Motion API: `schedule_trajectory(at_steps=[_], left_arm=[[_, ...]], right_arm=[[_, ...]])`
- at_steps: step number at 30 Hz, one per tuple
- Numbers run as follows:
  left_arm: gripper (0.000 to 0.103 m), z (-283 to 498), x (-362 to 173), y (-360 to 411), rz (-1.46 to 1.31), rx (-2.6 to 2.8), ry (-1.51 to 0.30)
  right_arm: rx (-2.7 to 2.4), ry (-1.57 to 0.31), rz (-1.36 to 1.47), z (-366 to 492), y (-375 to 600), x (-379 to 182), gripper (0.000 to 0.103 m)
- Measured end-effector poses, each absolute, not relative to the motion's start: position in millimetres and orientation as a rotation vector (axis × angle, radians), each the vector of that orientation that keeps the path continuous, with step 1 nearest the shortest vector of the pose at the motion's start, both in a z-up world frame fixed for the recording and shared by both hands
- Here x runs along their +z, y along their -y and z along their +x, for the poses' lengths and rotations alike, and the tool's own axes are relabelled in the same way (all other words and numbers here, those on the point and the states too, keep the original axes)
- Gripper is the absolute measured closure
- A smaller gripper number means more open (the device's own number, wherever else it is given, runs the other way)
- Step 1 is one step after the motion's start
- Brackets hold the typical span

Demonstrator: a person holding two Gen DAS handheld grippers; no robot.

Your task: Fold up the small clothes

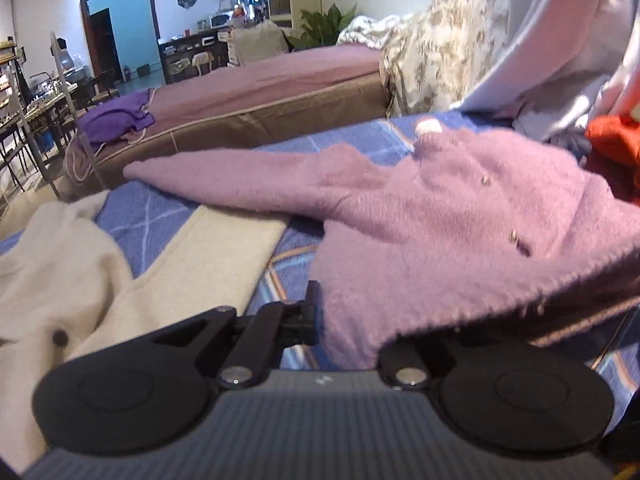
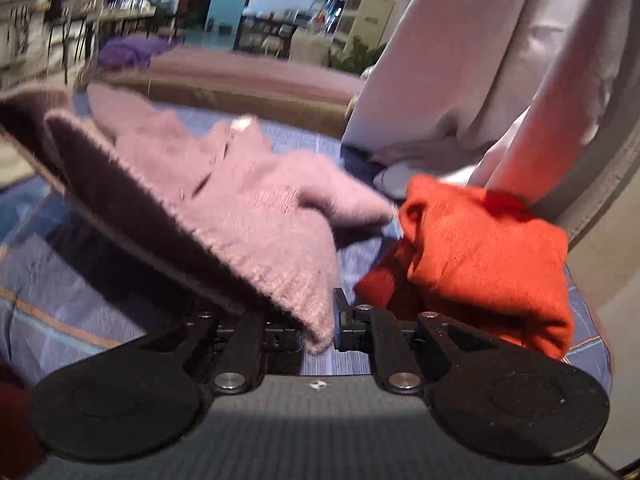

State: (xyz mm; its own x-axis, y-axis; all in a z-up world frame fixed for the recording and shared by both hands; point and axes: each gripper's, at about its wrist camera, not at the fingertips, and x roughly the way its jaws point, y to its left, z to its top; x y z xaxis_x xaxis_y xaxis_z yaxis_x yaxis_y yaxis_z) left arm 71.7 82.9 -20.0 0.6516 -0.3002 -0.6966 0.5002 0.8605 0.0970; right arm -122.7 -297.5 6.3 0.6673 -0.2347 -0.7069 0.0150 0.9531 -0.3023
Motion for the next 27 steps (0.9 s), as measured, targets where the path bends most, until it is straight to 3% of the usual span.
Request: schedule_trajectory(at_steps=[7,11,12,14,15,16,18,20,27], left_arm=[[0.098,6,-83,-138,0.239,-0.373,-0.934],[0.094,0,-98,-148,0.225,-0.355,-0.95],[0.089,-1,-95,-142,0.27,-0.356,-0.935],[0.063,-6,-83,-132,0.36,-0.347,-0.915],[0.036,-8,-76,-132,0.391,-0.345,-0.902],[0.024,-11,-67,-133,0.412,-0.347,-0.882],[0.018,-18,-51,-139,0.458,-0.357,-0.872],[0.013,-19,-41,-150,0.495,-0.352,-0.887],[0.012,10,-3,-130,0.524,-0.469,-0.825]], right_arm=[[-0.056,-1.028,-0.234,-164,265,-46,0.083],[0.009,-1.175,-0.166,-177,269,-93,0.08],[0.037,-1.186,-0.179,-176,269,-100,0.072],[0.095,-1.202,-0.233,-172,266,-100,0.052],[0.097,-1.207,-0.253,-170,267,-95,0.036],[0.099,-1.191,-0.27,-171,269,-86,0.02],[0.098,-1.162,-0.277,-173,277,-64,0.007],[0.11,-1.152,-0.283,-174,289,-43,0.007],[0.17,-0.912,-0.102,-110,331,10,0.0]])
